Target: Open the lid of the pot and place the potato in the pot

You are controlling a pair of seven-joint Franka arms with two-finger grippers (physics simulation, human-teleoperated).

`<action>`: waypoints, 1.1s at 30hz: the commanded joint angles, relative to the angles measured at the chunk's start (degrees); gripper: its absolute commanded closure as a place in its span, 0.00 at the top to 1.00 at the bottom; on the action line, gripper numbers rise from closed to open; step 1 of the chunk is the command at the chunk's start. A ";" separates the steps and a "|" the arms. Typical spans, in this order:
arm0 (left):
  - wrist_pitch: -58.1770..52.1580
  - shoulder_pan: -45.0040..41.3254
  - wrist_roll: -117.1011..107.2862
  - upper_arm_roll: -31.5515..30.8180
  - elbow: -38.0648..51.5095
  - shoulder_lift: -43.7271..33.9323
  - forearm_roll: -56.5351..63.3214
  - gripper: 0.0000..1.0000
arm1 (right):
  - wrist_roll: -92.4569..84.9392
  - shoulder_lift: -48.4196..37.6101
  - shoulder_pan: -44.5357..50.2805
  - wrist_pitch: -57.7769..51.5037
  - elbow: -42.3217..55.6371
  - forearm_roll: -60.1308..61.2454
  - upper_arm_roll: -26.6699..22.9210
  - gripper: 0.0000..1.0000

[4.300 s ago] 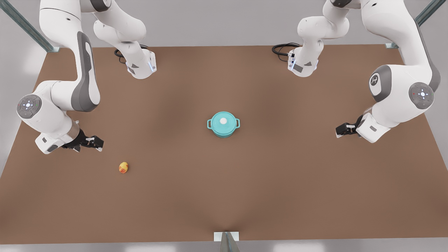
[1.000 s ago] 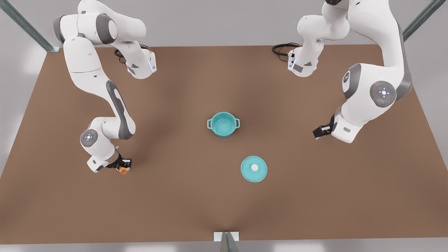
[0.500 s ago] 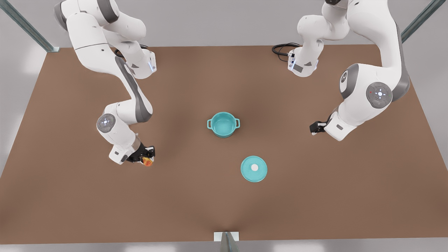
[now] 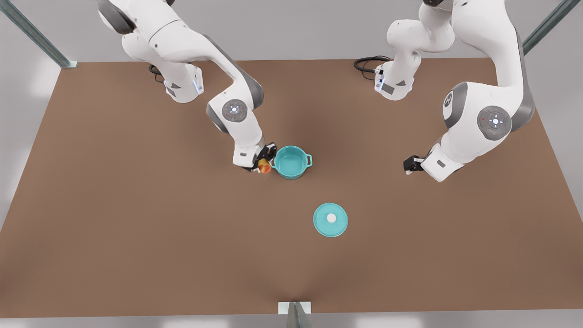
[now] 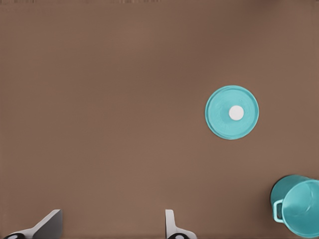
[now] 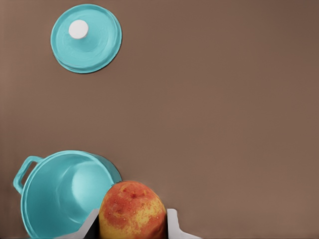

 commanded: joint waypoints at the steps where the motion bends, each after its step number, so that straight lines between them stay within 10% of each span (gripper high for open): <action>1: 0.02 0.00 3.72 -0.01 0.04 -0.11 0.06 1.00 | 32.07 0.17 2.10 -0.96 0.94 -1.20 0.00 0.44; 14: 0.02 0.18 3.72 0.17 0.04 -0.02 0.06 1.00 | 48.16 17.22 9.66 0.01 11.84 -12.80 -0.27 0.44; 33: -0.07 0.00 2.93 -0.10 0.04 -0.46 1.38 1.00 | 50.71 18.80 11.95 -2.46 12.72 -17.11 -0.27 0.43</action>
